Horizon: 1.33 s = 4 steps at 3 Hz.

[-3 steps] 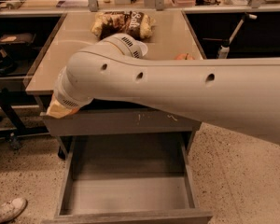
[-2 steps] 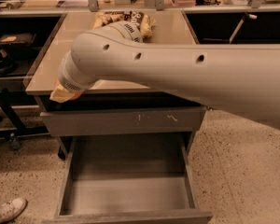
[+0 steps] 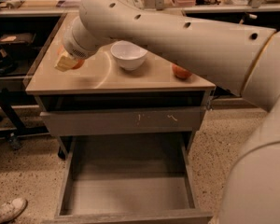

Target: Pick orange from middle drawer and place on counter

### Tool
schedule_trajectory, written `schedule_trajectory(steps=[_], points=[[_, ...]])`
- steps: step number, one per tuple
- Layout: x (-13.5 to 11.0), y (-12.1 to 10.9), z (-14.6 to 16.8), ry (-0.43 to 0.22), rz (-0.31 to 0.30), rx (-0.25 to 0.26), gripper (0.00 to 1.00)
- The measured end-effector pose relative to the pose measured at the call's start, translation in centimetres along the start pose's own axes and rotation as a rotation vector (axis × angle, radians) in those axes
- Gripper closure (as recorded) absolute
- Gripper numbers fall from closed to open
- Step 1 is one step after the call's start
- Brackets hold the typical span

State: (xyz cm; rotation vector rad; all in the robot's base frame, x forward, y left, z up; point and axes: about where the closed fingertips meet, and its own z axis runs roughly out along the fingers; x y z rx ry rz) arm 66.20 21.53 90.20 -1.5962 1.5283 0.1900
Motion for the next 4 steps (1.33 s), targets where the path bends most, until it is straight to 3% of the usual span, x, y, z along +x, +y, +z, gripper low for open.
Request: schedule_trajectory(steps=[2,4], points=[[0.1,-3.3,4.3,-0.067,0.011,-0.033,1.00],[0.4,-2.8,8.9,-0.119,0.037,-0.113,1.00]])
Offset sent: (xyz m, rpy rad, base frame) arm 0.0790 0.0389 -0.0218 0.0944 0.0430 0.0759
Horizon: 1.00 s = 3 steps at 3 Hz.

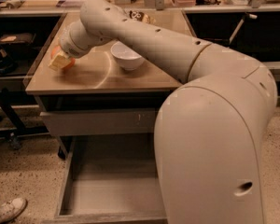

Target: Pick orange from middle drawer and place on counter

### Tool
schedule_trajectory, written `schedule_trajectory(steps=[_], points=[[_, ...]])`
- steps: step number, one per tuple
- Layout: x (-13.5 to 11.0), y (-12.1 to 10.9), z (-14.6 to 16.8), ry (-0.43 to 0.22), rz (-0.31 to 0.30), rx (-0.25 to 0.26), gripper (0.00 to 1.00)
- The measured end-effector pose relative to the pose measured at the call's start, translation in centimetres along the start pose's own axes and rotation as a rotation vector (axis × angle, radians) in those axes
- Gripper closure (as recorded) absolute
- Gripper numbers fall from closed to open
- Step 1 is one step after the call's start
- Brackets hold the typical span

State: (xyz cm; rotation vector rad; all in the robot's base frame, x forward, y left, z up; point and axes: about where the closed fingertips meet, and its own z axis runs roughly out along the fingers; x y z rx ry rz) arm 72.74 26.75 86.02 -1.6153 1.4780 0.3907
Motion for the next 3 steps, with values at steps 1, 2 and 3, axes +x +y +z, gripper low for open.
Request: schedule_trajectory(steps=[1,2,3], points=[[0.80,0.89,1.29,-0.014,0.023,-0.032,1.00],[0.48,0.72,1.09,-0.017,0.026,-0.034,1.00],[0.47,0.71,1.08,-0.017,0.026,-0.034,0.84]])
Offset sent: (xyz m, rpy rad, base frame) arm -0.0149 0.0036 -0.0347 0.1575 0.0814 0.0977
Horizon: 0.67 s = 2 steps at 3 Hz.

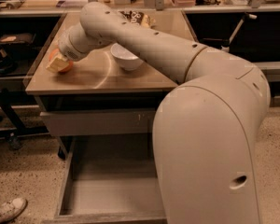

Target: Pick orange from middle drawer and place on counter

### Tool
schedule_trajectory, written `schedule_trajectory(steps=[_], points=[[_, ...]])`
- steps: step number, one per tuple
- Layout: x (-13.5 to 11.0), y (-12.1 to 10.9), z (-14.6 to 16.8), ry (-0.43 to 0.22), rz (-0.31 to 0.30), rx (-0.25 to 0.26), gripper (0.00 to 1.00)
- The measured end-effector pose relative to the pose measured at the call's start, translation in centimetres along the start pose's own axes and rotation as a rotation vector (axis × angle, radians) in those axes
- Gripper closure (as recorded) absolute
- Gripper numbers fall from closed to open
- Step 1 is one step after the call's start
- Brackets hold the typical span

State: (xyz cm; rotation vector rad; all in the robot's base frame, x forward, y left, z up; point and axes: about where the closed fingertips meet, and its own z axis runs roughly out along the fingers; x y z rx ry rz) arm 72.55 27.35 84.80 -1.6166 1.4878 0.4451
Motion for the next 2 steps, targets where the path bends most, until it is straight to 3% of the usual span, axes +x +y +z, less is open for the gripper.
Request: schedule_trajectory(steps=[2], points=[[0.00,0.01,0.01,0.000,0.000,0.000,0.36]])
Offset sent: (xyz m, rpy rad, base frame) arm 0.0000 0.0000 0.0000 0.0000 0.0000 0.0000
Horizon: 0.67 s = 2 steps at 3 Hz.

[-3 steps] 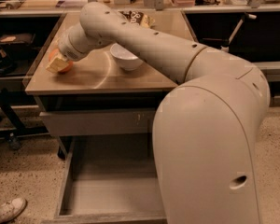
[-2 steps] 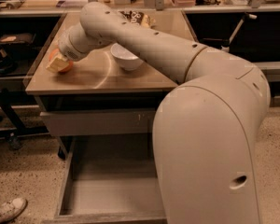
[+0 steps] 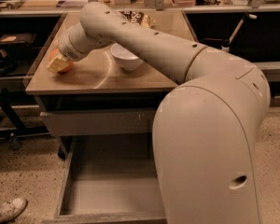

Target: Pick orange from middle drawer and place on counter

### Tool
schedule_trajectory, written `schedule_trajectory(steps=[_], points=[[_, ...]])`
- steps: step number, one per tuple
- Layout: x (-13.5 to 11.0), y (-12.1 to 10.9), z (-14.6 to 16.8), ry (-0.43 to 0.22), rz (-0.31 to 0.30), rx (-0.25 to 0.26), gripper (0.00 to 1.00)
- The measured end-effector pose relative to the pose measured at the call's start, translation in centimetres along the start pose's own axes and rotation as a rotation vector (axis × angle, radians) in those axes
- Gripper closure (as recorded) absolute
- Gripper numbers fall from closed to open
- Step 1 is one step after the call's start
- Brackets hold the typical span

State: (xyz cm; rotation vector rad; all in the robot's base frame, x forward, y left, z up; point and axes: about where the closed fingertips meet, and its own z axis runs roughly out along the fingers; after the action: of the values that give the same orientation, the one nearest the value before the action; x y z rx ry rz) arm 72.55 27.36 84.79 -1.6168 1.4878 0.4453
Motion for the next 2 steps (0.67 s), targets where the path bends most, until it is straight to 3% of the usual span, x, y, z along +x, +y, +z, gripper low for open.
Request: schedule_trajectory(steps=[1,2], points=[[0.00,0.00,0.00,0.000,0.000,0.000,0.13],[0.00,0.00,0.01,0.000,0.000,0.000,0.00]])
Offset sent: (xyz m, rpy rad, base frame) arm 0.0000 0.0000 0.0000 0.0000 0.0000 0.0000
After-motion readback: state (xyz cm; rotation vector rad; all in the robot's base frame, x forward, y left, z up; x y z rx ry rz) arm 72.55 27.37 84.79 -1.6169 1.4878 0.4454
